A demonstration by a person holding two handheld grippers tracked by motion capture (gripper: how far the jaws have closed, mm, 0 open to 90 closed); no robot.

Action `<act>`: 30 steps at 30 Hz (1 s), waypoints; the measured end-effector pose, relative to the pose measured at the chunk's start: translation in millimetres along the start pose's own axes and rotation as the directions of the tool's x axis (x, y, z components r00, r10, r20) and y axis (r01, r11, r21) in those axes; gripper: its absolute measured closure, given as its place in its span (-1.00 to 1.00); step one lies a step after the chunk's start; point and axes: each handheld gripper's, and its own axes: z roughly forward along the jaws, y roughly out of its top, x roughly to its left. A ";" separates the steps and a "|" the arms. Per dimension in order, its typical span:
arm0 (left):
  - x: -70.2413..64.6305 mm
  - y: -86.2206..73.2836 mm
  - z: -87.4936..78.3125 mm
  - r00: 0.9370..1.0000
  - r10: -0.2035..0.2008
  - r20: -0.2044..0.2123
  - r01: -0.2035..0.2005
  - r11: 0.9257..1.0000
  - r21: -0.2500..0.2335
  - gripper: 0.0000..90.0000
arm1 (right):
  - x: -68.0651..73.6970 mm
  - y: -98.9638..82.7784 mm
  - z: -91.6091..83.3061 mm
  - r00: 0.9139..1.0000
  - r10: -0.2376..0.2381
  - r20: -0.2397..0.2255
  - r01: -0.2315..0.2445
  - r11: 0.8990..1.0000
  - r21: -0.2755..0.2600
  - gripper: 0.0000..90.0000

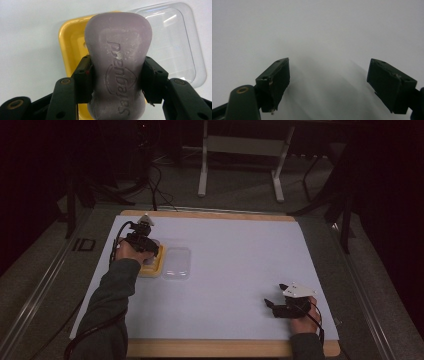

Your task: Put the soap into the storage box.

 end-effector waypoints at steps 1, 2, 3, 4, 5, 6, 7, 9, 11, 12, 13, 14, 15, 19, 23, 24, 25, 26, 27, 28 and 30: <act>0.5 0.0 0.7 1.000 -0.004 0.001 0.004 1.000 0.002 0.11 | 0.1 0.0 0.0 1.000 0.000 0.000 0.000 1.000 0.000 -0.60; 1.2 -0.1 1.5 1.000 -0.005 0.000 0.005 1.000 0.005 0.11 | 0.0 0.0 0.0 1.000 0.000 0.000 0.000 1.000 0.001 -0.60; 2.6 -0.1 2.8 1.000 -0.012 0.004 0.012 1.000 0.006 0.11 | 0.0 0.0 0.0 1.000 0.000 0.000 0.000 1.000 0.001 -0.59; 3.9 -0.1 3.5 1.000 -0.014 0.007 0.014 1.000 0.010 0.11 | 0.0 0.0 0.0 1.000 0.000 0.000 0.000 1.000 0.001 -0.60; 3.9 -0.1 3.5 1.000 -0.014 0.007 0.014 1.000 0.010 0.11 | 0.0 0.0 -0.1 1.000 0.000 -0.001 0.000 1.000 0.002 -0.59; 5.5 -0.4 5.4 1.000 -0.022 0.009 0.021 1.000 0.015 0.11 | -0.1 0.1 0.0 1.000 0.000 -0.002 0.000 1.000 0.002 -0.60; 5.6 -0.6 6.4 1.000 -0.025 0.008 0.025 1.000 0.019 0.11 | -0.1 0.0 0.0 1.000 0.000 -0.001 0.000 1.000 0.002 -0.60; 6.2 -0.8 8.6 1.000 -0.020 0.009 0.020 0.999 0.029 0.11 | -0.1 0.0 0.0 1.000 -0.001 -0.002 0.001 1.000 0.001 -0.60; 7.1 -1.1 10.5 1.000 -0.024 0.014 0.024 0.999 0.034 0.11 | 0.0 0.0 0.0 1.000 0.000 -0.001 0.000 1.000 0.001 -0.60; 7.6 -1.2 11.4 0.999 -0.027 0.018 0.026 0.999 0.037 0.11 | 0.0 0.0 0.0 1.000 0.000 -0.001 0.000 1.000 0.001 -0.60; 8.1 -1.3 12.3 0.999 -0.026 0.019 0.025 0.999 0.041 0.11 | 0.0 0.0 0.0 1.000 0.000 -0.001 0.000 1.000 0.002 -0.60; 8.1 -1.5 13.3 0.999 -0.029 0.022 0.028 0.999 0.043 0.11 | 0.0 0.0 0.0 1.000 0.000 0.000 0.000 1.000 0.001 -0.60; 8.5 -1.8 13.9 0.999 -0.027 0.020 0.026 0.999 0.047 0.11 | 0.0 0.0 0.0 1.000 0.000 0.000 0.000 1.000 0.002 -0.60; 8.7 -3.5 16.3 0.999 -0.027 0.018 0.026 0.998 0.054 0.11 | 0.0 0.0 0.2 1.000 0.000 0.000 0.000 1.000 0.001 -0.60; 10.8 -5.6 21.1 0.999 -0.033 0.019 0.032 0.997 0.066 0.11 | 0.2 0.1 0.2 1.000 0.000 0.000 0.000 1.000 0.002 -0.60; 11.2 -6.2 22.5 0.999 -0.034 0.022 0.033 0.997 0.070 0.11 | 0.2 0.1 0.2 1.000 0.000 0.000 0.000 1.000 0.002 -0.60; 11.6 -6.7 23.9 0.999 -0.035 0.024 0.033 0.997 0.073 0.11 | 0.2 0.1 0.2 1.000 0.000 0.000 0.000 1.000 0.002 -0.60; 11.5 -7.2 25.3 0.999 -0.038 0.025 0.036 0.997 0.075 0.11 | 0.2 0.1 0.2 1.000 0.000 0.000 0.000 1.000 0.002 -0.60; 11.8 -7.4 26.8 0.999 -0.037 0.024 0.035 0.996 0.078 0.10 | 0.2 0.1 0.2 1.000 0.000 0.000 0.000 1.000 0.002 -0.60; 11.6 -7.7 28.7 0.999 -0.040 0.023 0.038 0.996 0.079 0.11 | 0.2 0.1 0.2 1.000 0.000 0.000 0.000 1.000 0.002 -0.60; 11.5 -7.7 31.4 0.999 -0.041 0.023 0.039 0.996 0.081 0.10 | 0.2 0.1 0.2 1.000 0.000 0.000 0.000 1.000 0.002 -0.60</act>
